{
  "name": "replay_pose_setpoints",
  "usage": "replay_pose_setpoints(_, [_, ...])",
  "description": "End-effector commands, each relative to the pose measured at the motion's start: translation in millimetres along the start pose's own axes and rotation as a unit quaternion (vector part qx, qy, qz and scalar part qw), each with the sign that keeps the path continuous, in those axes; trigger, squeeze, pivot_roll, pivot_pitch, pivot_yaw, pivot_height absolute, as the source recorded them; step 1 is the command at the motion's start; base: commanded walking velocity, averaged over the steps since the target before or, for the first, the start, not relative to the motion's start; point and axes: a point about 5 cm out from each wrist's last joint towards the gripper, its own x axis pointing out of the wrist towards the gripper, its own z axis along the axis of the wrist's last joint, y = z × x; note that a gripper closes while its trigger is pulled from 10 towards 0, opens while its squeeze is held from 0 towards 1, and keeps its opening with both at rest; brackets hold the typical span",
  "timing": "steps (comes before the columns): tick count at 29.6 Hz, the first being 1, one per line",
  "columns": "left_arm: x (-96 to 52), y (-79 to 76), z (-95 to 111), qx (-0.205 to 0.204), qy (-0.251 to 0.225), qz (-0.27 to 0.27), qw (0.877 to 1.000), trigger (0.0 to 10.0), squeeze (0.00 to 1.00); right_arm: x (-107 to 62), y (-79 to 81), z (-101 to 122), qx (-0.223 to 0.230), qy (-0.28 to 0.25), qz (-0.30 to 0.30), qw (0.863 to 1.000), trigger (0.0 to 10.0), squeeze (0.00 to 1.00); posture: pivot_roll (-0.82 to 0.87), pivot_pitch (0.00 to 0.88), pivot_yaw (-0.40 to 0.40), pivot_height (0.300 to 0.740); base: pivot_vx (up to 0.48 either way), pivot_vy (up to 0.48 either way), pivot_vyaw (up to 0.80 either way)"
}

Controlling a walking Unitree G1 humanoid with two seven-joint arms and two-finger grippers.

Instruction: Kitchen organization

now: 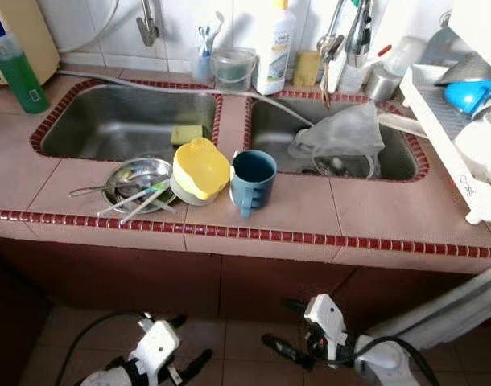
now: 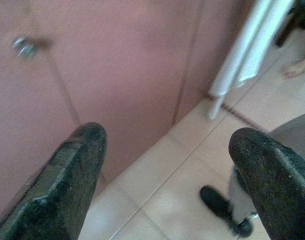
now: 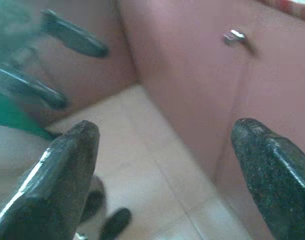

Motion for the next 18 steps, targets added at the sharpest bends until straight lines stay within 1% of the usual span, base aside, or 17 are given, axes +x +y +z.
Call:
replay_pose_setpoints(1, [-5.2, 0.8, 7.6, 0.006, -0.014, -0.026, 1.000, 10.0, 0.00, -5.4, 0.5, 9.4, -0.003, -0.012, 0.035, 0.999, 10.0, 0.00, 0.09, 0.100, -0.032, 0.740, 0.000, 0.000, 0.00])
replay_pose_setpoints(2, [-9.4, 2.9, 18.4, 0.007, -0.032, -0.043, 0.999, 10.0, 0.00, -9.3, 4.5, 21.9, -0.006, -0.028, 0.067, 0.997, 10.0, 0.00, 0.09, 0.100, -0.032, 0.740, 0.000, 0.000, 0.00])
replay_pose_setpoints(3, [-12.9, 3.9, 27.6, 0.010, -0.048, -0.055, 0.997, 10.0, 0.00, -12.3, 7.6, 31.7, -0.002, -0.040, 0.087, 0.995, 10.0, 0.00, 0.09, 0.105, -0.033, 0.740, 0.000, 0.000, 0.00])
replay_pose_setpoints(5, [-15.5, 4.3, 33.6, 0.008, -0.057, -0.063, 0.996, 10.0, 0.00, -14.3, 9.7, 38.3, 0.000, -0.047, 0.100, 0.994, 10.0, 0.00, 0.09, 0.105, -0.032, 0.740, 0.000, 0.000, 0.00])
replay_pose_setpoints(6, [-19.8, 6.2, 42.1, 0.011, -0.064, -0.072, 0.995, 10.0, 0.00, -19.3, 12.9, 47.2, 0.014, -0.048, 0.129, 0.990, 10.0, 0.00, 0.10, 0.105, -0.031, 0.740, 0.000, 0.000, 0.00])
replay_pose_setpoints(8, [-24.3, 7.2, 47.8, 0.002, -0.065, -0.089, 0.994, 10.0, 0.00, -24.1, 16.0, 56.2, 0.017, -0.054, 0.152, 0.987, 10.0, 0.00, 0.09, 0.106, -0.031, 0.740, 0.000, 0.000, 0.00])
replay_pose_setpoints(12, [-37.8, 14.6, 63.8, -0.033, -0.062, -0.131, 0.989, 10.0, 0.00, -33.5, 10.9, 80.0, 0.023, -0.083, 0.162, 0.983, 10.0, 0.00, 0.09, 0.103, -0.032, 0.740, 0.000, 0.000, 0.00])
replay_pose_setpoints(13, [-43.1, 17.4, 77.3, -0.050, -0.071, -0.148, 0.985, 10.0, 0.00, -38.2, 8.6, 94.3, 0.027, -0.099, 0.168, 0.980, 10.0, 0.00, 0.09, 0.103, -0.032, 0.740, 0.000, 0.000, 0.00])
replay_pose_setpoints(14, [-43.1, 17.4, 77.3, -0.050, -0.071, -0.148, 0.985, 10.0, 0.00, -38.2, 8.6, 94.3, 0.027, -0.099, 0.168, 0.980, 10.0, 0.00, 0.09, 0.103, -0.032, 0.740, 0.000, 0.000, 0.00])
replay_pose_setpoints(15, [-47.1, 17.5, 90.8, -0.057, -0.081, -0.164, 0.981, 10.0, 0.00, -41.9, 7.0, 107.4, 0.031, -0.113, 0.172, 0.978, 10.0, 0.00, 0.09, 0.100, -0.032, 0.740, 0.000, 0.000, 0.00])
replay_pose_setpoints(18, [-50.6, 17.5, 105.5, -0.066, -0.092, -0.180, 0.977, 10.0, 0.00, -43.8, 3.6, 121.4, 0.031, -0.133, 0.166, 0.977, 10.0, 0.00, 0.09, 0.097, -0.034, 0.740, 0.000, 0.000, 0.00])
